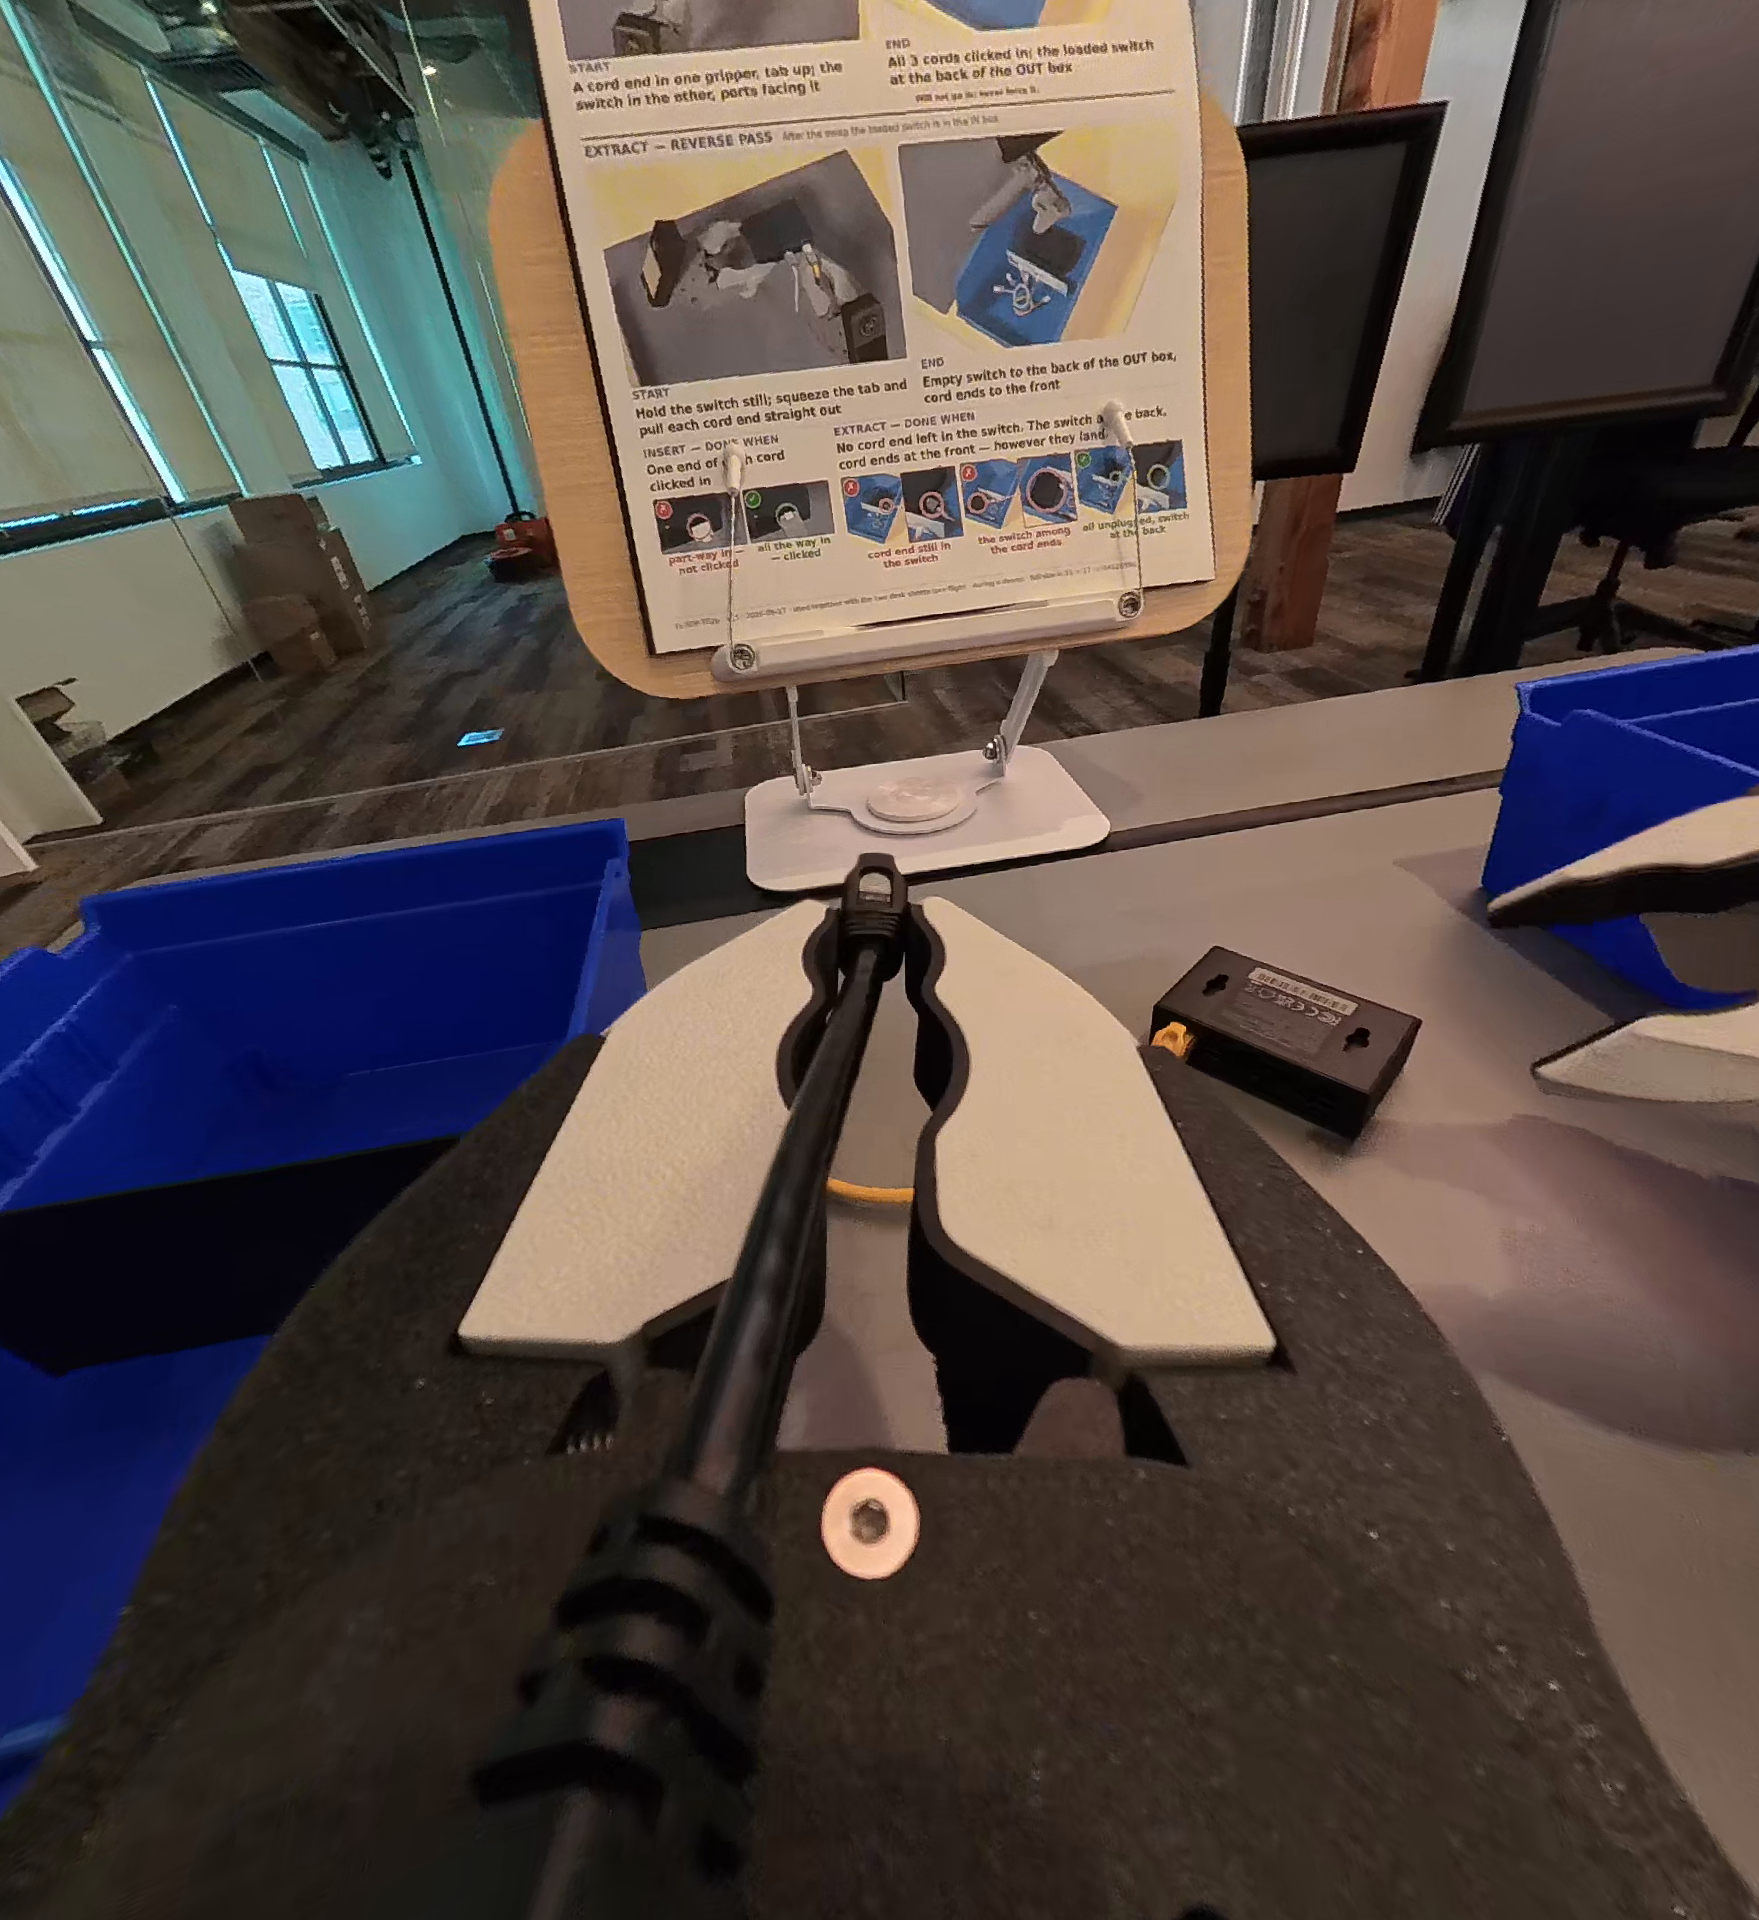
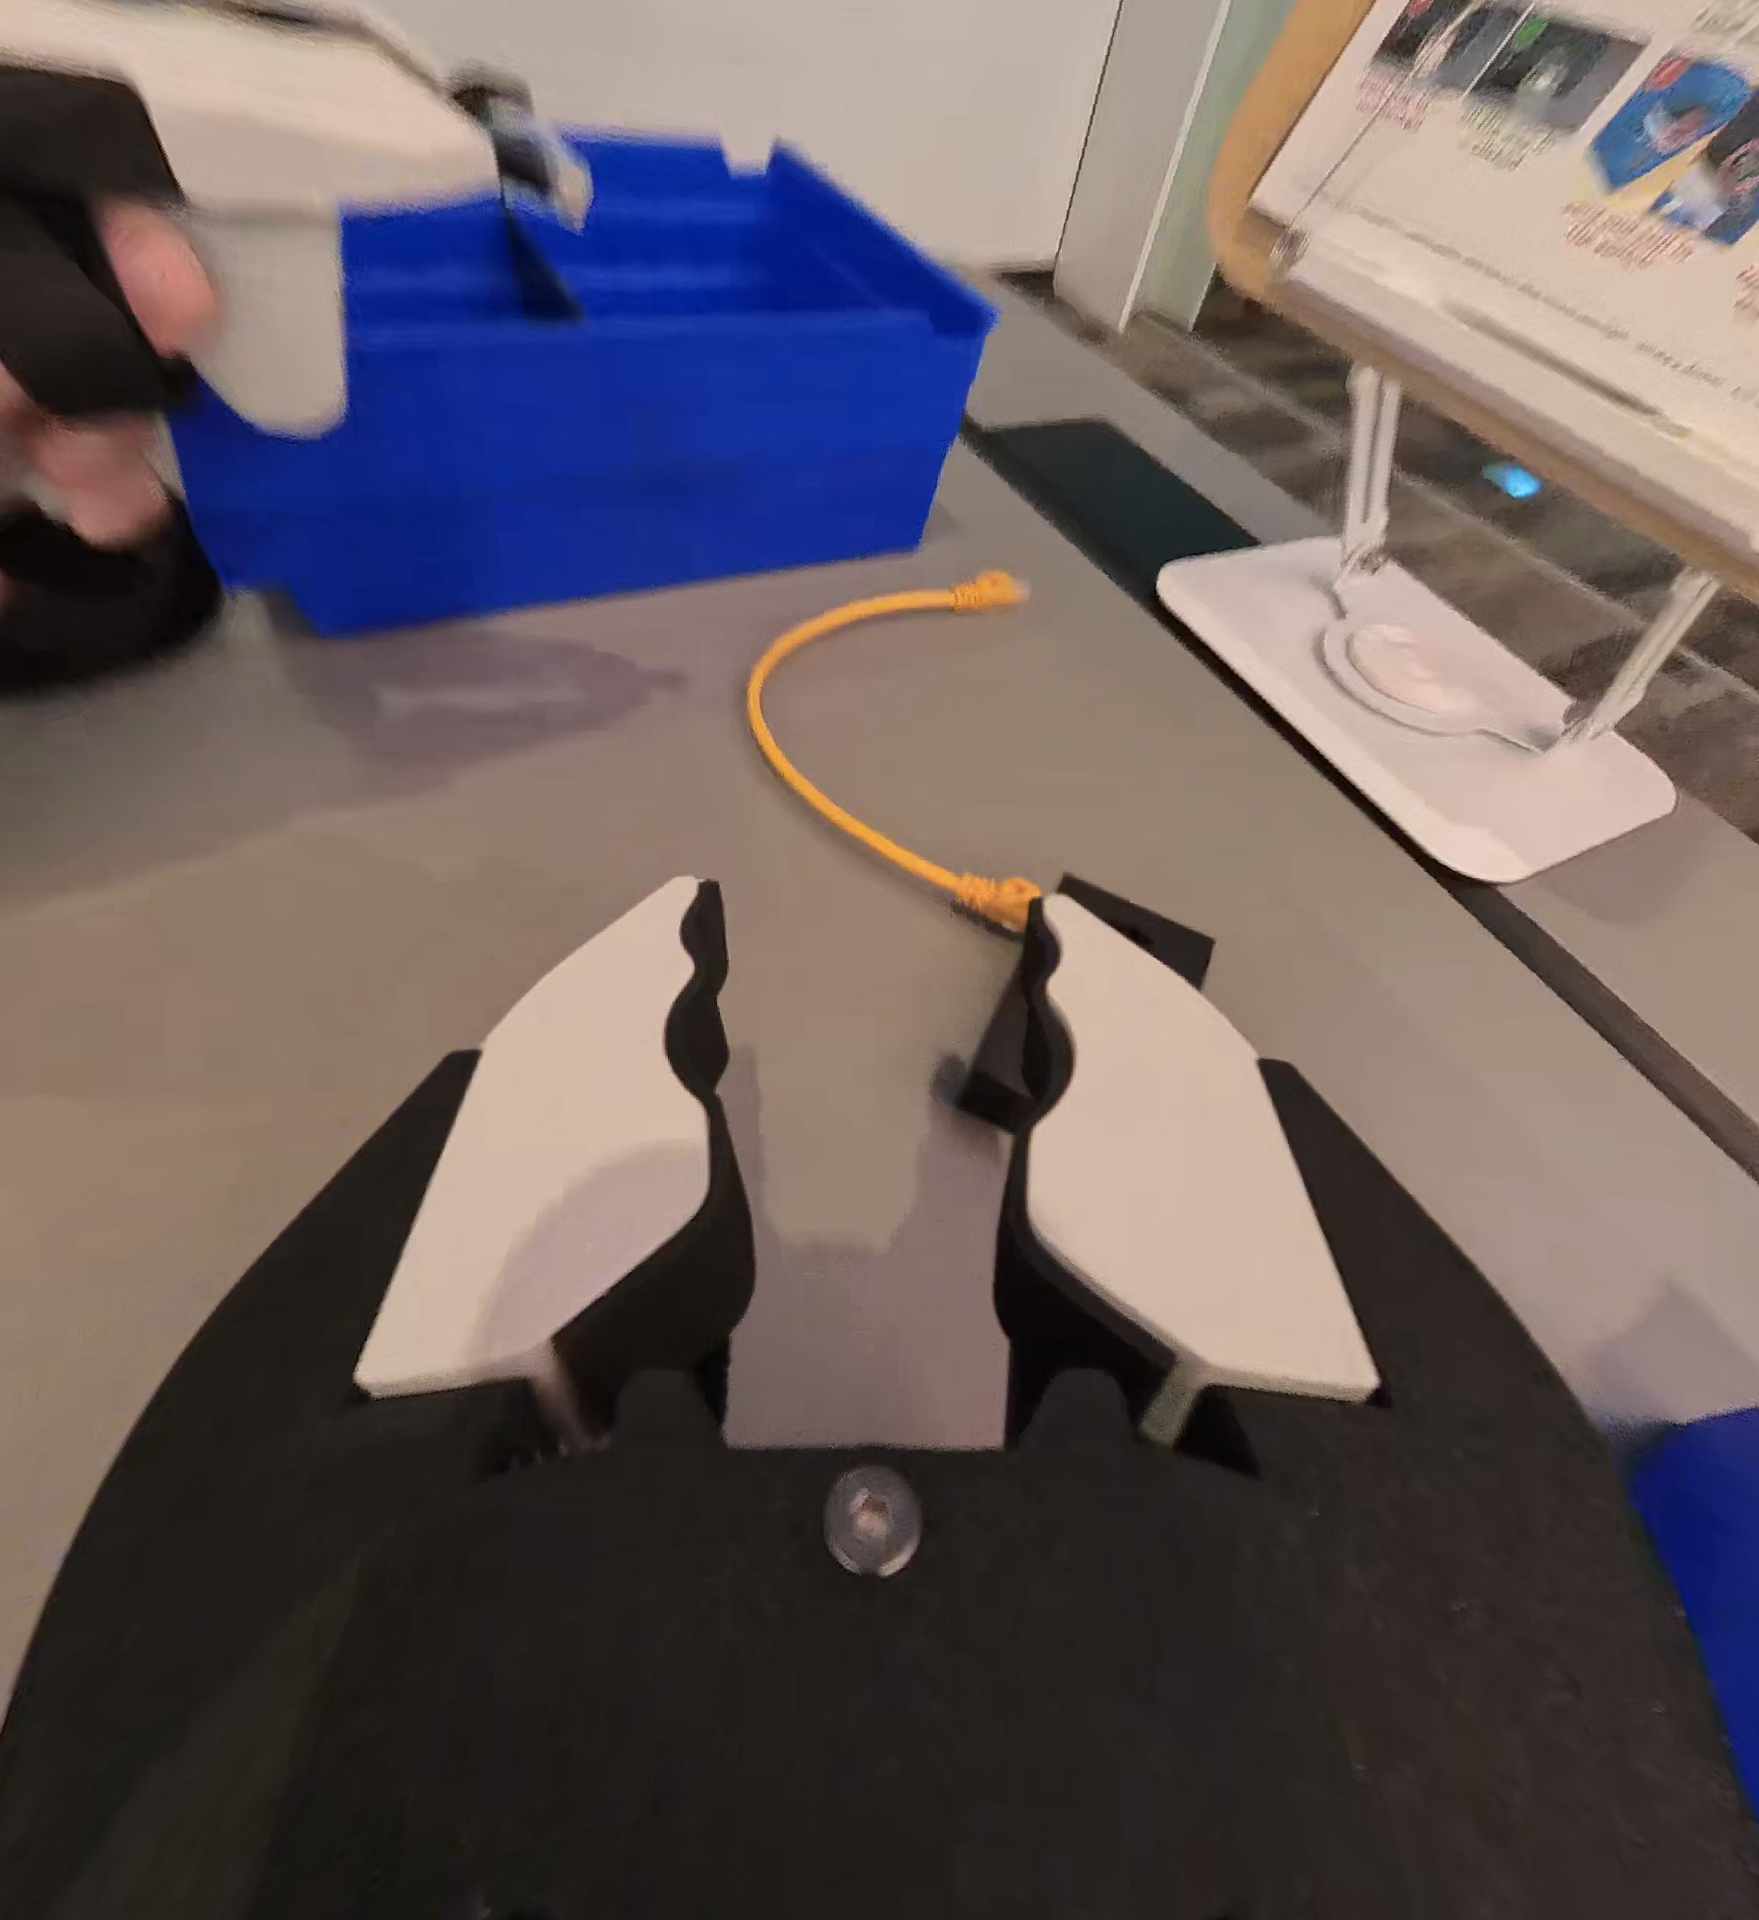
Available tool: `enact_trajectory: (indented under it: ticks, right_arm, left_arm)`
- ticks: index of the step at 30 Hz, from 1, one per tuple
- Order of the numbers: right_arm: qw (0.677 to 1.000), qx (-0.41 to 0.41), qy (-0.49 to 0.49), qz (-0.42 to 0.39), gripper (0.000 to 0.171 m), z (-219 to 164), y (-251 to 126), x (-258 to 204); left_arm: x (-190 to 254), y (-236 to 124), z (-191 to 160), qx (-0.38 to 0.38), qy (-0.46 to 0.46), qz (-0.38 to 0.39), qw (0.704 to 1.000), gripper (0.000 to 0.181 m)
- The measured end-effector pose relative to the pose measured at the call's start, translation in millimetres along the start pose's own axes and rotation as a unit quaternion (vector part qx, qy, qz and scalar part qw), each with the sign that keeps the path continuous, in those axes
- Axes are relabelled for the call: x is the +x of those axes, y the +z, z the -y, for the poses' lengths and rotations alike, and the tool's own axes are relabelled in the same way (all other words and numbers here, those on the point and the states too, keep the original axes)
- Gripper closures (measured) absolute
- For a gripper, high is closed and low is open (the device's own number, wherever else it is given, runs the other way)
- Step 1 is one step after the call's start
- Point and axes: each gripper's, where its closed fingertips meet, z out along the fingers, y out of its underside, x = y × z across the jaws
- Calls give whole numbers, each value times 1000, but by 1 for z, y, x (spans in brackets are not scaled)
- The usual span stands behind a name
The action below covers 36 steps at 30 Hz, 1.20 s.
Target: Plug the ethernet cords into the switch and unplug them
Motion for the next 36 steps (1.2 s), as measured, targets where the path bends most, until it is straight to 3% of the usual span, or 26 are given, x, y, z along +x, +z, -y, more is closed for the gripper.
enact_trajectory:
  ticks: [6,8,10,16,25,30,36]
  right_arm:
    - [978,-202,19,55,109,-10,10,4]
    - [975,-220,3,22,109,-3,16,17]
    - [966,-256,6,-32,97,-14,22,41]
    - [943,-289,143,-82,93,-76,53,52]
    - [934,-308,161,-87,110,-96,61,55]
    - [911,-264,318,-10,111,-82,57,43]
    - [810,-210,519,172,111,-57,44,-4]
  left_arm:
    - [3,-1,-3,-8,-8,-19,1000,169]
    - [3,-1,-3,-8,-10,-21,1000,170]
    - [2,-2,-1,-5,-11,-20,1000,169]
    - [0,-3,-1,-4,-22,-27,999,169]
    - [3,-6,4,4,-30,-41,999,169]
    - [1,-12,12,18,-42,-49,998,169]
    - [5,-19,21,35,-48,-64,996,170]
